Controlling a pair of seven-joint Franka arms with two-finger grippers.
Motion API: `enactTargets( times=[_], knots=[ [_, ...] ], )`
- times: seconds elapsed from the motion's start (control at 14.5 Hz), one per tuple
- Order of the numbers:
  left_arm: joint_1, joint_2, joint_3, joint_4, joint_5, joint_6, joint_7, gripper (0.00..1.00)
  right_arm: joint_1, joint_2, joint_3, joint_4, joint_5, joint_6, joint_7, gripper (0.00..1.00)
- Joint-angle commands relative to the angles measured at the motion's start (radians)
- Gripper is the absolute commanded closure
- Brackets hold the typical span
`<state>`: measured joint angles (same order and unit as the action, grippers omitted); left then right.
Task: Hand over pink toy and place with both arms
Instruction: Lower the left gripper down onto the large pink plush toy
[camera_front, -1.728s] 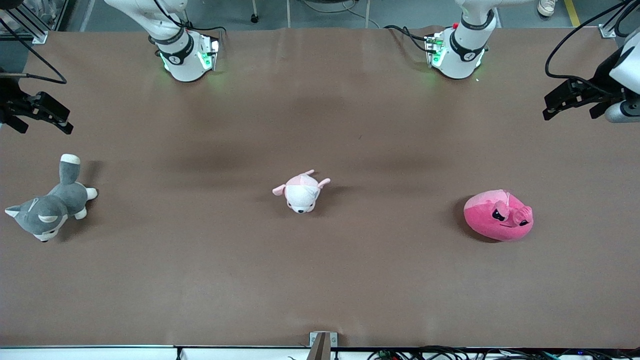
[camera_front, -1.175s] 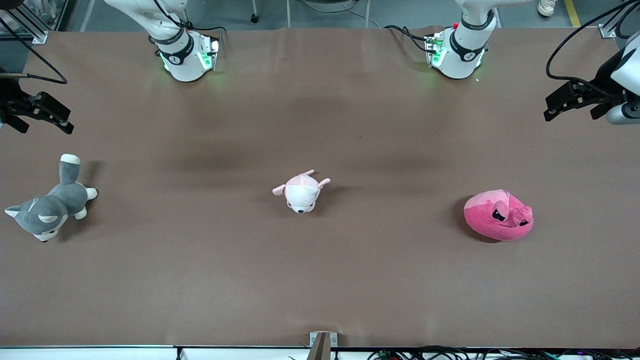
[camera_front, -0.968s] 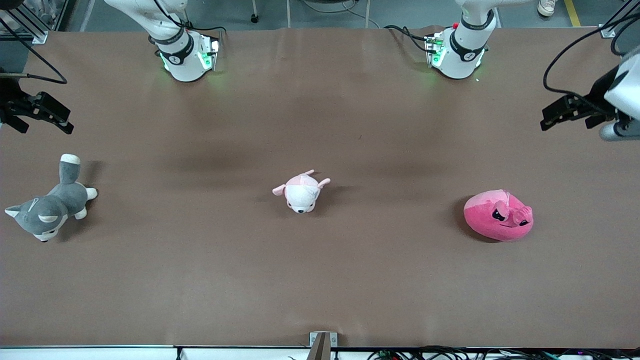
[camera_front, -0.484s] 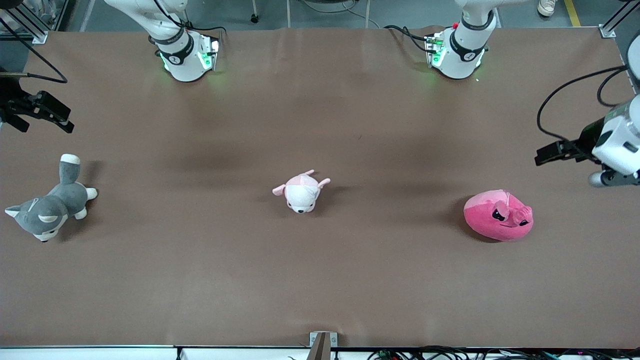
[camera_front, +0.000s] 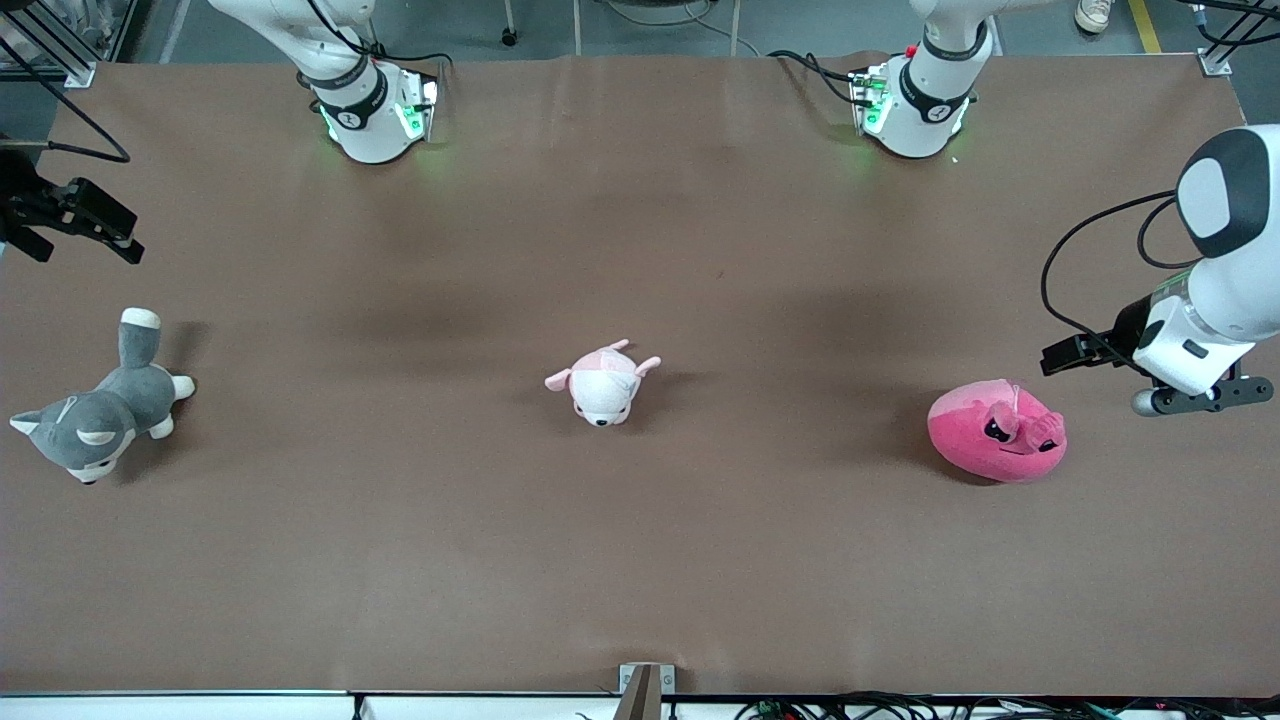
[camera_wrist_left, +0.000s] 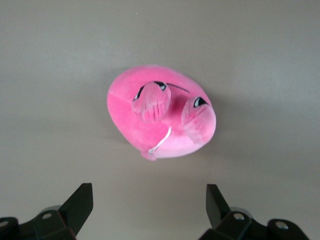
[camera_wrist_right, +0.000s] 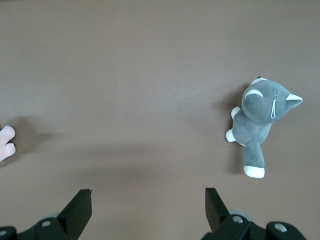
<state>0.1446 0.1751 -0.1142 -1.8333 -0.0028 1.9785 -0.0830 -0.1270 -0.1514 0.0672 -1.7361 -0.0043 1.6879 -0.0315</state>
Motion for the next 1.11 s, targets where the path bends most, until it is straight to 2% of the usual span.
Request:
enactTargets(
  times=[0.0,0.28,0.69,1.04],
  knots=[
    [0.024,0.032,-0.002,0.003,0.011,0.057,0.003,0.08,0.003,0.007,-0.004,0.009,-0.003,-0.010,0.004,0.00],
    [0.050,0.079,-0.004,0.011,0.011,0.123,0.017,0.17,0.001,0.010,-0.004,0.009,-0.005,-0.004,0.002,0.00],
    [0.044,0.130,-0.007,0.034,-0.008,0.144,-0.007,0.20,0.001,0.015,-0.006,0.018,-0.005,-0.004,0.002,0.00],
    [0.039,0.159,-0.012,0.037,-0.017,0.192,-0.007,0.28,0.006,0.019,-0.003,0.021,-0.003,-0.014,0.004,0.00]
  ],
)
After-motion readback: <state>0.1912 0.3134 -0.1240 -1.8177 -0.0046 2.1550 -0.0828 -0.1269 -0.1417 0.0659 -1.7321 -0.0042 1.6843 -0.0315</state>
